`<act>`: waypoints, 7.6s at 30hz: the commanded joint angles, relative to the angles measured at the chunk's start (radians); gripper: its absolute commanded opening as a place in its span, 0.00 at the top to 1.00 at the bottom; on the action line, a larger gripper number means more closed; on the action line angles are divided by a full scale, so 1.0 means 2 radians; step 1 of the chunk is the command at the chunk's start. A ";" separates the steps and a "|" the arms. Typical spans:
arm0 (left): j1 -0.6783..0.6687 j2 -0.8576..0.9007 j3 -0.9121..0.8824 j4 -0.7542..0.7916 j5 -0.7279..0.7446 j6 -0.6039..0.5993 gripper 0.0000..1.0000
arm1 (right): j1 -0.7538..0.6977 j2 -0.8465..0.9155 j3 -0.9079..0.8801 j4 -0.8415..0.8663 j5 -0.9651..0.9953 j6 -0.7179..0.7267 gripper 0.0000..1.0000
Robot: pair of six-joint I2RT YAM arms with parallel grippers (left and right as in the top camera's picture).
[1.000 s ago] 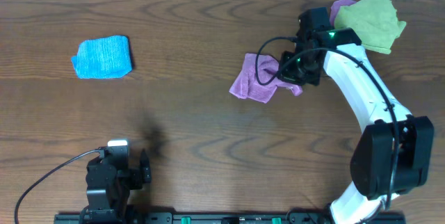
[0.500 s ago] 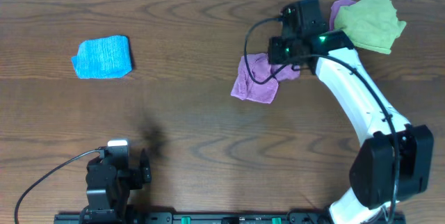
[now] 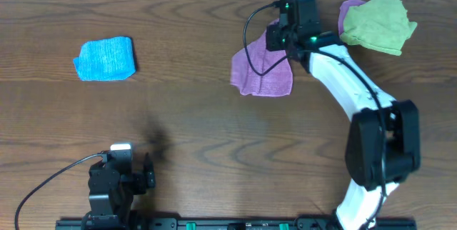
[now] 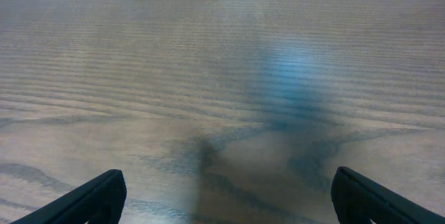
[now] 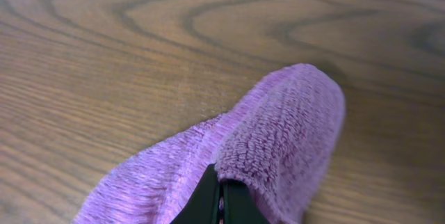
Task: Fold the cloth
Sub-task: 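Pull the purple cloth toward the table center and release it, then move the left gripper toward the purple cloth's left edge, then grasp the purple cloth's right corner with the right gripper, then grasp the purple cloth's left corner with the left gripper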
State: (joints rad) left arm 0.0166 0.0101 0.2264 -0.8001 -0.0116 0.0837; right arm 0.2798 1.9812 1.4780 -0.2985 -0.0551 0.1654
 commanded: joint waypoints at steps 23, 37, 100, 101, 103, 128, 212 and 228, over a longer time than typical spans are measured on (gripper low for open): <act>-0.002 -0.003 -0.019 -0.018 0.007 0.006 0.05 | -0.045 0.020 0.005 -0.070 0.190 -0.033 0.80; -0.002 -0.003 -0.019 0.050 0.214 0.006 0.05 | -0.043 -0.071 0.005 -0.153 0.116 0.078 0.25; -0.079 0.831 0.471 0.231 0.412 -0.304 0.05 | -0.122 -0.075 -0.265 0.036 -0.244 0.304 0.41; -0.079 0.833 0.471 0.231 0.412 -0.305 0.04 | -0.120 -0.073 -0.265 0.039 -0.244 0.307 0.41; -0.079 0.835 0.471 0.232 0.411 -0.304 0.05 | -0.115 -0.068 -0.265 0.046 -0.244 0.309 0.42; -0.079 0.836 0.471 0.247 0.408 -0.305 0.05 | -0.094 -0.032 -0.265 0.065 -0.220 0.320 0.99; -0.200 0.955 0.460 0.211 0.405 -0.425 0.05 | -0.140 -0.335 -0.265 -0.348 -0.082 0.177 0.30; -0.222 1.012 0.460 0.315 0.421 -0.462 0.00 | -0.140 -0.335 -0.265 -0.337 -0.099 0.177 0.33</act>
State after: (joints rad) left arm -0.4248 2.0056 1.1522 -0.1833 0.8433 -0.8120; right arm 0.0074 1.3190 0.9524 -0.9737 -0.2398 0.5320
